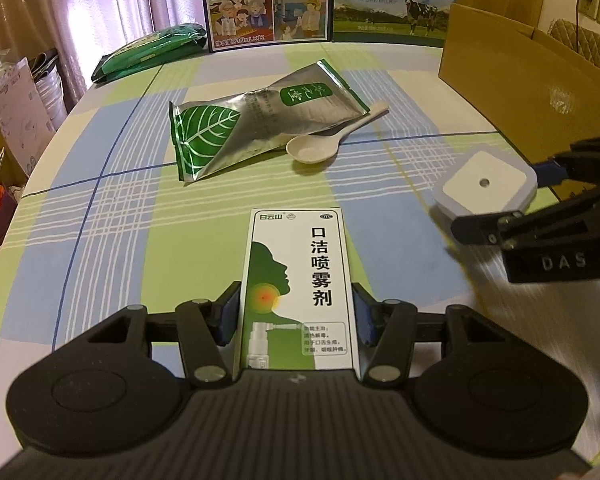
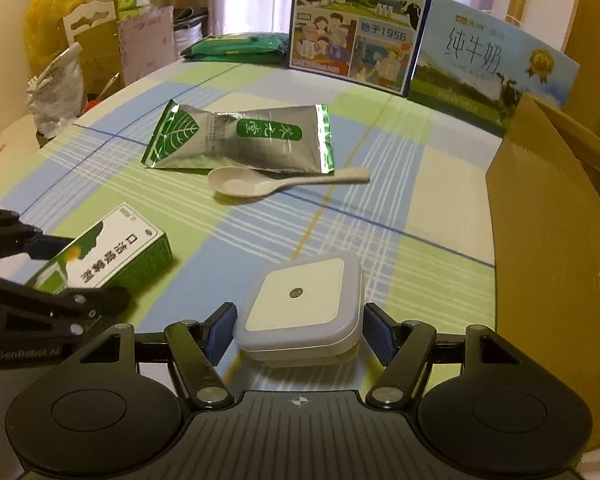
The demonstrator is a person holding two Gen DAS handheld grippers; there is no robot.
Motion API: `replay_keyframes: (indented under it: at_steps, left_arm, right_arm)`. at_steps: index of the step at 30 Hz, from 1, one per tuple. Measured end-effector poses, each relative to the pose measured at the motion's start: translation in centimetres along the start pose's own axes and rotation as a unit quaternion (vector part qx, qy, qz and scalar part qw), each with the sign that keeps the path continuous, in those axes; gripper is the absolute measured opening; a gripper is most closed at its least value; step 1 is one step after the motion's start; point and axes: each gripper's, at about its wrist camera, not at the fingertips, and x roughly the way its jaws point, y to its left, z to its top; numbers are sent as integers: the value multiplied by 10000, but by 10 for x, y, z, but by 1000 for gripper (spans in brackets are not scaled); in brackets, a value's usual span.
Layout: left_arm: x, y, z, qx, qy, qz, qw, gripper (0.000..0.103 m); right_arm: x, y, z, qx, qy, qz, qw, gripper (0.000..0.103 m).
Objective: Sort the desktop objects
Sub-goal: 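Grasp the white square lamp with the right gripper while the left holds the spray box, then lift the held lamp and spray box off the table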
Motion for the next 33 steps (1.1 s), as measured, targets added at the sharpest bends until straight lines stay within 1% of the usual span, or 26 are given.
replay_keyframes:
  at_steps: [7, 12, 18, 20, 23, 26, 31, 33]
  left_arm:
    - [9, -3, 5, -10, 18, 9, 10000, 51]
    - [11, -3, 6, -9, 20, 9, 10000, 51]
    - [12, -4, 7, -8, 15, 5, 10000, 51]
    - [12, -5, 7, 5, 13, 1, 10000, 51]
    - [13, -6, 8, 10, 14, -7, 10000, 51]
    - [13, -6, 8, 14, 15, -9, 10000, 51]
    - [13, -6, 8, -20, 14, -35, 10000, 51]
    - [12, -5, 8, -39, 3, -62, 10000, 51]
  right_arm:
    - [1, -7, -2, 195, -18, 76, 9998, 66]
    - [2, -5, -2, 95, -44, 59, 9999, 66]
    - [4, 5, -4, -327, -65, -97, 9994, 66]
    - [8, 8, -6, -487, 1, -156, 9987, 66]
    - [15, 12, -10, -638, 108, -162, 9978, 66]
    - [16, 14, -11, -734, 71, -212, 9970, 66]
    - [13, 13, -8, -619, -60, -244, 9978, 64]
    - [11, 13, -6, -601, -111, -244, 9978, 56]
